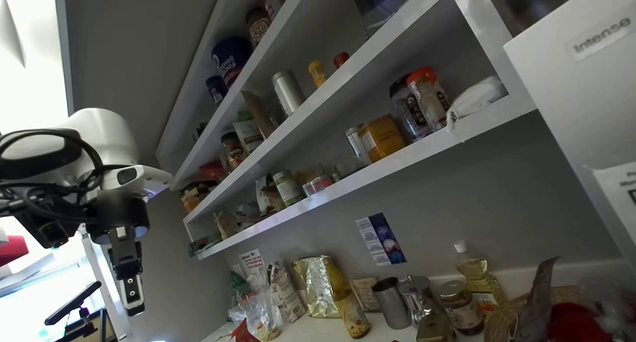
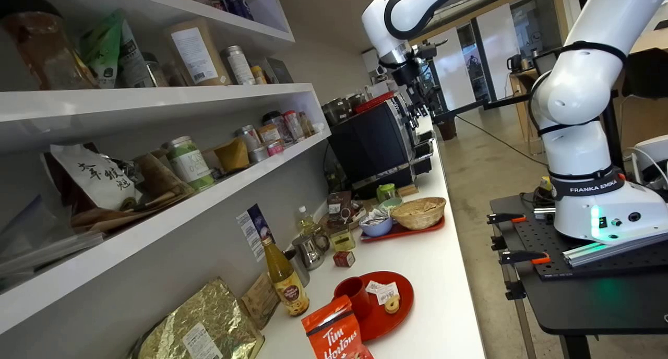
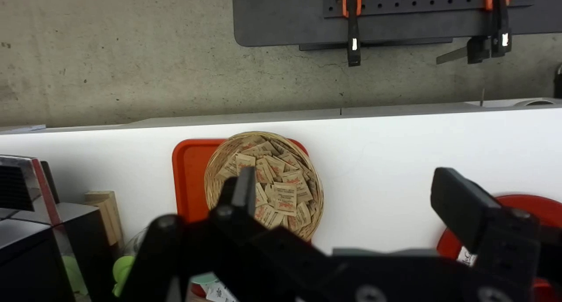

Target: Pick up the orange packet and put it on the bottom shelf

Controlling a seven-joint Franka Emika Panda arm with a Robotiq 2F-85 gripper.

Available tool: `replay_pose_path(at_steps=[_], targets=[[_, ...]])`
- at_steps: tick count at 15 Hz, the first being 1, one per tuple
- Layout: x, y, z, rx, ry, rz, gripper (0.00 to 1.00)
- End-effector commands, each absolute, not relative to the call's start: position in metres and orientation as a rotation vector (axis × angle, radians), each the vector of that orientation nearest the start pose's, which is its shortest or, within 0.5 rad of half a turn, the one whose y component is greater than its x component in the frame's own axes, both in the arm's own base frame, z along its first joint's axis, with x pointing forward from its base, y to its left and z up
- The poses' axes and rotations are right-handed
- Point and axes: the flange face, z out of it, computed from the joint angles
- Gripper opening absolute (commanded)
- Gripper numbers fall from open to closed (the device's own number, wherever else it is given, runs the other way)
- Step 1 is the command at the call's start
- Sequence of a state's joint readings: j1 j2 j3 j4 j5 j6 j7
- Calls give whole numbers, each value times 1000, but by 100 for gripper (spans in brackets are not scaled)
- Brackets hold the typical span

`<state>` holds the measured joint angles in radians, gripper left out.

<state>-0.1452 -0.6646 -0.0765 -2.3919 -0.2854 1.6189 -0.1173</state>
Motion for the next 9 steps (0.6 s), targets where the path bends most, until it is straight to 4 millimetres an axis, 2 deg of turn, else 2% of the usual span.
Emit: replay_pose_path(at_steps=[1,4,7,9], targets=[[337,-97,516,-3343,34,258,100],[348,-65,476,-3299,-102,273,100],[353,-15,421,-3262,-322,303,100],[348,24,385,-3211,-489,344,100]])
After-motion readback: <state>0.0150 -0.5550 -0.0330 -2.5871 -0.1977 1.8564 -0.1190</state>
